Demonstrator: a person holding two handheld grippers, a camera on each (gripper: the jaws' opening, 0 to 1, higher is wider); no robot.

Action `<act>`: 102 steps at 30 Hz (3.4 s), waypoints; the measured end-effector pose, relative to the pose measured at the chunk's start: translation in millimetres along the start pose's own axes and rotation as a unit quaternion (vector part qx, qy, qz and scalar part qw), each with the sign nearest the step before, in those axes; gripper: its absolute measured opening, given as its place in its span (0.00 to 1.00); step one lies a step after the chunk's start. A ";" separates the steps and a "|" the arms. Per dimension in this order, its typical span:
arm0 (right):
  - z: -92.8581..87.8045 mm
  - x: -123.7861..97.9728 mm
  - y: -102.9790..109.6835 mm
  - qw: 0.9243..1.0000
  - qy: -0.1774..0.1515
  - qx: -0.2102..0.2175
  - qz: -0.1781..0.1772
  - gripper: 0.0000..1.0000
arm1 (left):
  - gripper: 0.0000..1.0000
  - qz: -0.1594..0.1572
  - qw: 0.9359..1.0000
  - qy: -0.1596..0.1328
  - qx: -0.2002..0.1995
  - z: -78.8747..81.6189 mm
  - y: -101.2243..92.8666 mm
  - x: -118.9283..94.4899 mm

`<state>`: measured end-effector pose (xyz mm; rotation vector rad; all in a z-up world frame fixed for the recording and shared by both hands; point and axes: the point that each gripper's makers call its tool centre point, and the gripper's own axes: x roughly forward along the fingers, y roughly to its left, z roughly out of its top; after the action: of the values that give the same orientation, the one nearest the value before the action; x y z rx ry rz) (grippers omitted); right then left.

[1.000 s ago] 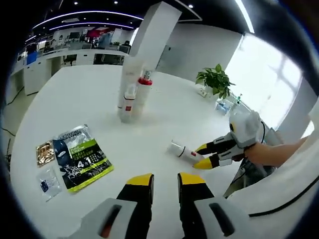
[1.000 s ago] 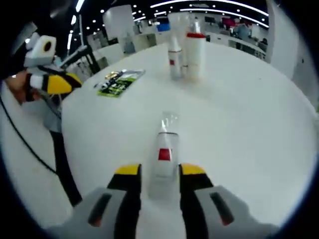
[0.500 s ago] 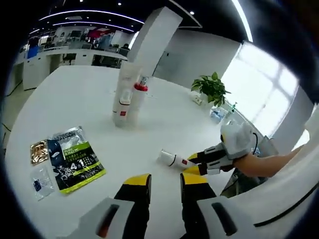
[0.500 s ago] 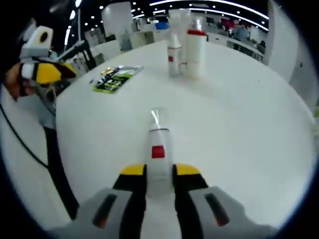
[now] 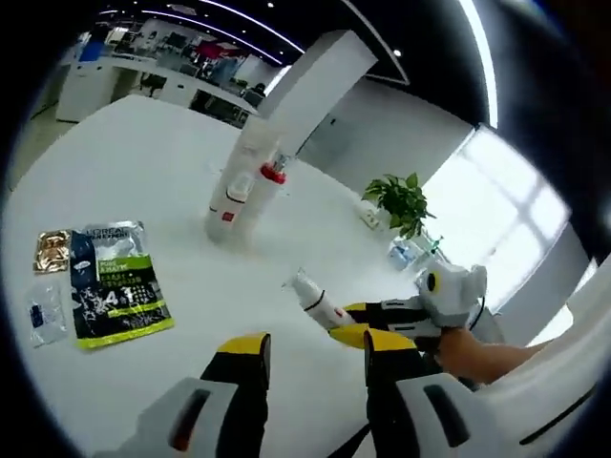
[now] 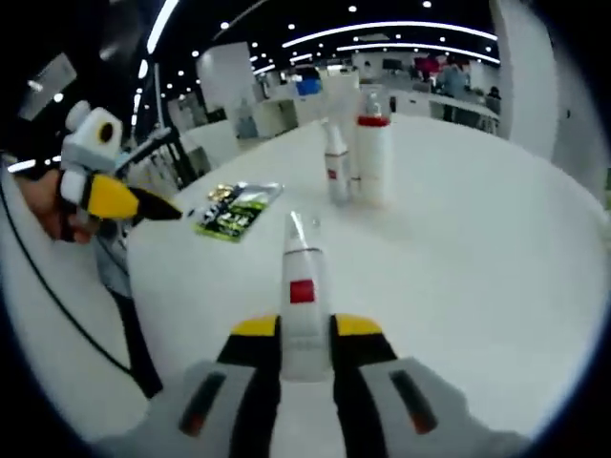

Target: Arrange the skincare products in the storage area until every visible bottle or jar stands upright without overlapping.

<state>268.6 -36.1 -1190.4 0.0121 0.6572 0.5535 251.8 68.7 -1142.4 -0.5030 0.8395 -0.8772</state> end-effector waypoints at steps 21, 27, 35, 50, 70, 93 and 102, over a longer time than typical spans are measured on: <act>84.7 -4.5 75.1 0.987 -0.111 -0.050 0.102 0.17 | 0.38 -0.084 0.987 -0.076 -0.117 40.9 -27.6 5.0; 90.8 -2.5 89.4 0.984 -0.115 -0.069 0.118 0.18 | 0.28 -0.093 0.985 -0.082 -0.118 47.1 -28.3 2.7; 89.0 4.6 94.3 0.984 -0.103 -0.080 0.123 0.19 | 0.21 -0.085 0.989 -0.076 -0.089 50.1 -28.8 0.6; 89.6 -7.9 85.2 0.980 -0.104 -0.070 0.153 0.26 | 0.19 -0.057 0.994 -0.009 0.094 48.7 -23.4 4.5; 127.2 -33.3 98.9 0.967 -0.148 -0.059 0.201 0.28 | 0.19 -0.097 0.945 0.067 0.304 23.1 -43.4 6.3; 106.7 -23.3 104.5 0.969 -0.118 -0.080 0.202 0.19 | 0.21 -0.093 0.953 0.080 0.278 12.9 -38.1 5.9; 109.4 -15.4 95.7 0.972 -0.127 -0.067 0.184 0.19 | 0.21 -0.042 0.959 0.094 0.265 -0.7 -13.6 -4.0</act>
<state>275.9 55.8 -1077.0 0.0789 0.3665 0.9360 243.5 64.4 -1131.8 0.0158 0.7177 -1.1939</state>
